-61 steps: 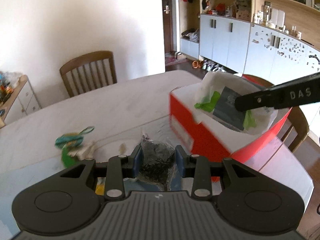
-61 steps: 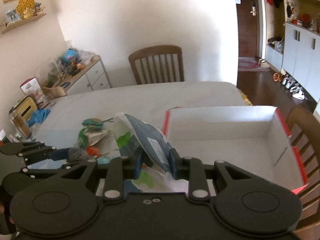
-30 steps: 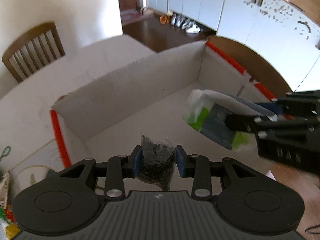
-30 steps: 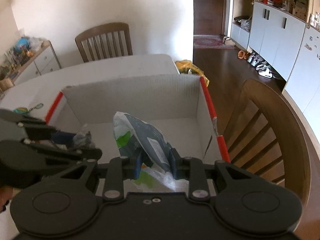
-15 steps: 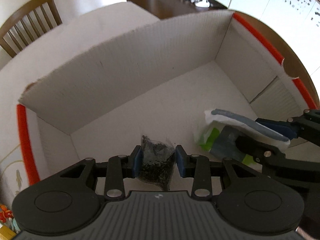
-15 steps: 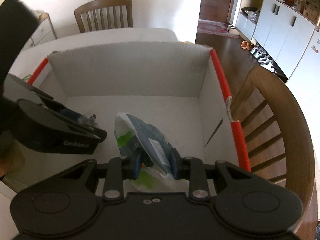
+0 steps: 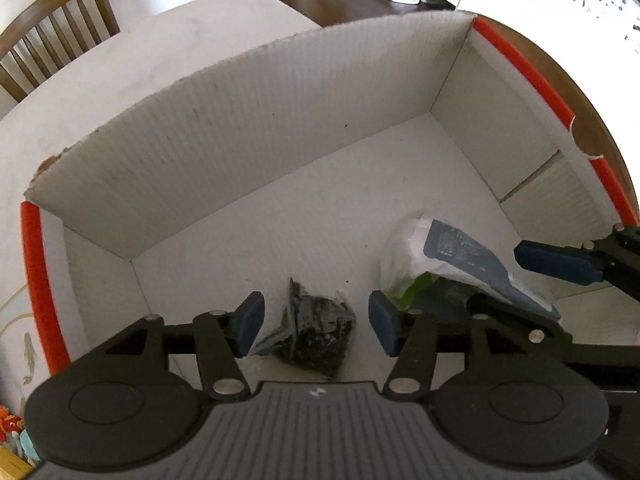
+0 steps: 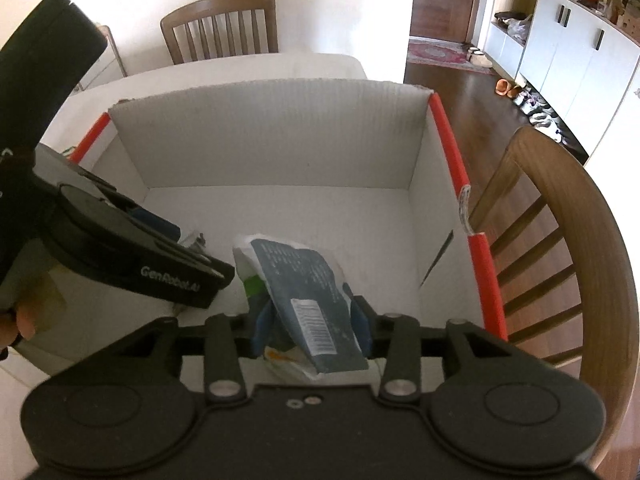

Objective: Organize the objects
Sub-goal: 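Carry both bags into the red box and open both tools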

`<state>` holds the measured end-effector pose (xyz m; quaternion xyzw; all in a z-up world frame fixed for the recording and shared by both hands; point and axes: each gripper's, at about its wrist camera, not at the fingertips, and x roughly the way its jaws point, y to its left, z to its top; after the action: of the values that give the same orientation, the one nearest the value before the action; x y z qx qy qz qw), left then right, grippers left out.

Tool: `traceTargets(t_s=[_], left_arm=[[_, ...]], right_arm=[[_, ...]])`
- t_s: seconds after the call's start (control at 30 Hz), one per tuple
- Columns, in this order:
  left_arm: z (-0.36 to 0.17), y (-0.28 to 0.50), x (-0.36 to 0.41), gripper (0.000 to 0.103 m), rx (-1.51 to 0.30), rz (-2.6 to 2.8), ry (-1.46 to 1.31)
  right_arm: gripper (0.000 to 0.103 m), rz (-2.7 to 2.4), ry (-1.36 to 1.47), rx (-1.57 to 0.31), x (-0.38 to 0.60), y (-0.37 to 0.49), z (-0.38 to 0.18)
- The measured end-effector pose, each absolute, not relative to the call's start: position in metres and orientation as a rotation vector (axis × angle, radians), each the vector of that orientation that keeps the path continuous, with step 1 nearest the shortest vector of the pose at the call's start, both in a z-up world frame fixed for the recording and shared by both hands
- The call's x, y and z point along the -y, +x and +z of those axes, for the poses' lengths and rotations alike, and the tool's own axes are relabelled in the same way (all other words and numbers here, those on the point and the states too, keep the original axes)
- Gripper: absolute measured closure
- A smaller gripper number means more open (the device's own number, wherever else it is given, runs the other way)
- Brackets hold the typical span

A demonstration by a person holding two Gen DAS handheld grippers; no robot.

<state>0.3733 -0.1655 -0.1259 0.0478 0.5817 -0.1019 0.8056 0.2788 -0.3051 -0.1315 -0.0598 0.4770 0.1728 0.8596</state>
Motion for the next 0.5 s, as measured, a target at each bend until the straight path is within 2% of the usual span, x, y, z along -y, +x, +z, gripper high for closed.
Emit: traceTargets(t_s=[0.5], left_arm=[[-0.064,0.342,0.153,0.046,-1.066,-0.219,0.023]], right_arm=[[0.061,0.393,-0.058,-0.903,0.319,0.26,-0.084]])
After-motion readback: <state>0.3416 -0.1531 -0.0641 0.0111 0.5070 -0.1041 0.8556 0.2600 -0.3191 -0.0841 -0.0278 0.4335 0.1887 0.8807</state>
